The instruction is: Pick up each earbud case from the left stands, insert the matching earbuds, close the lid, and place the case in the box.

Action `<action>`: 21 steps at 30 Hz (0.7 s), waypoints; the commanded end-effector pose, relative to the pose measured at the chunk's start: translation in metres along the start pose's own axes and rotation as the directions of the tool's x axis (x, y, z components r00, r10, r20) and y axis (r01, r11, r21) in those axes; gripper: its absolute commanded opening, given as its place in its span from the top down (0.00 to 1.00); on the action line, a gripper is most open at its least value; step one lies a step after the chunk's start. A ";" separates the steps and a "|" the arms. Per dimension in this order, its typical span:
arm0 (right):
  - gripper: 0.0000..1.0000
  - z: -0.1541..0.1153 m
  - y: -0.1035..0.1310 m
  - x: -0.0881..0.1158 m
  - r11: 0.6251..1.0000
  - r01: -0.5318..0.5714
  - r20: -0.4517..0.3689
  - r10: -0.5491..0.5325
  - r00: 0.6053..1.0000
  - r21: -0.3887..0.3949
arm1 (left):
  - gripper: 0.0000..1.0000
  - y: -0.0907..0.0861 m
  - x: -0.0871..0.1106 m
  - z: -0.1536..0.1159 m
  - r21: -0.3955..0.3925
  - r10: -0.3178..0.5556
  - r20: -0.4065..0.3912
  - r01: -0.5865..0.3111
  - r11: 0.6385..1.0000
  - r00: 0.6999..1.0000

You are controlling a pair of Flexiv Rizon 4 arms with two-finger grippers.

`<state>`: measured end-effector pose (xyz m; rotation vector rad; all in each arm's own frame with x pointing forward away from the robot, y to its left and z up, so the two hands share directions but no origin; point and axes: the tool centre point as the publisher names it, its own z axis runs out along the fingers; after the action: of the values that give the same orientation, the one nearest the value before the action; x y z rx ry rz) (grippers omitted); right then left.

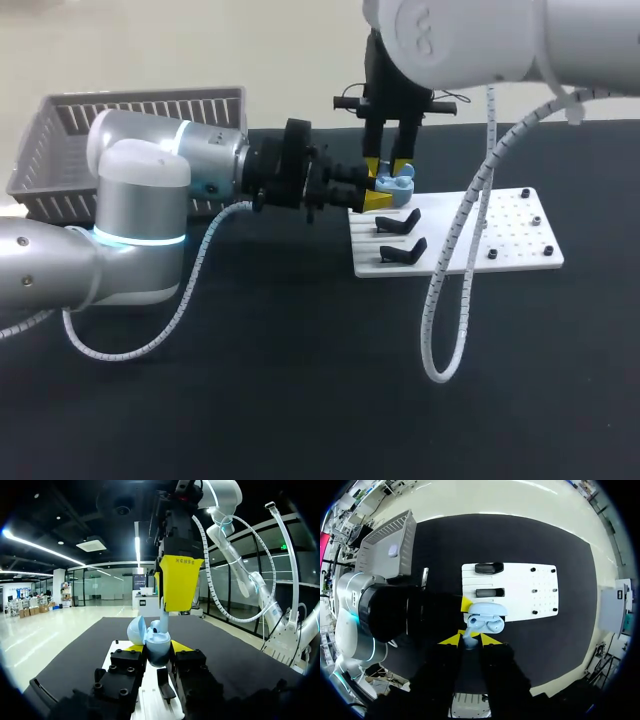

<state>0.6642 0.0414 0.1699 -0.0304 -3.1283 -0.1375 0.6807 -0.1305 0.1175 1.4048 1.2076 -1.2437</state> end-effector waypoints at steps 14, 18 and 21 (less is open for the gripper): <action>1.00 0.006 -0.002 -0.005 1.000 -0.009 0.002 0.009 1.000 -0.006 | 1.00 0.000 0.000 0.000 0.000 0.000 -0.001 0.000 1.000 1.000; 1.00 0.007 -0.002 -0.006 1.000 -0.010 0.001 0.010 1.000 -0.007 | 1.00 0.000 0.000 0.000 0.000 0.000 -0.001 0.000 1.000 1.000; 1.00 0.009 -0.003 -0.007 1.000 -0.011 0.001 0.011 1.000 -0.004 | 1.00 0.000 0.000 0.000 0.000 0.000 -0.001 0.000 1.000 1.000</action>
<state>0.6701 0.0387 0.1625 -0.0452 -3.1278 -0.1472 0.6807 -0.1305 0.1175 1.4048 1.2076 -1.2437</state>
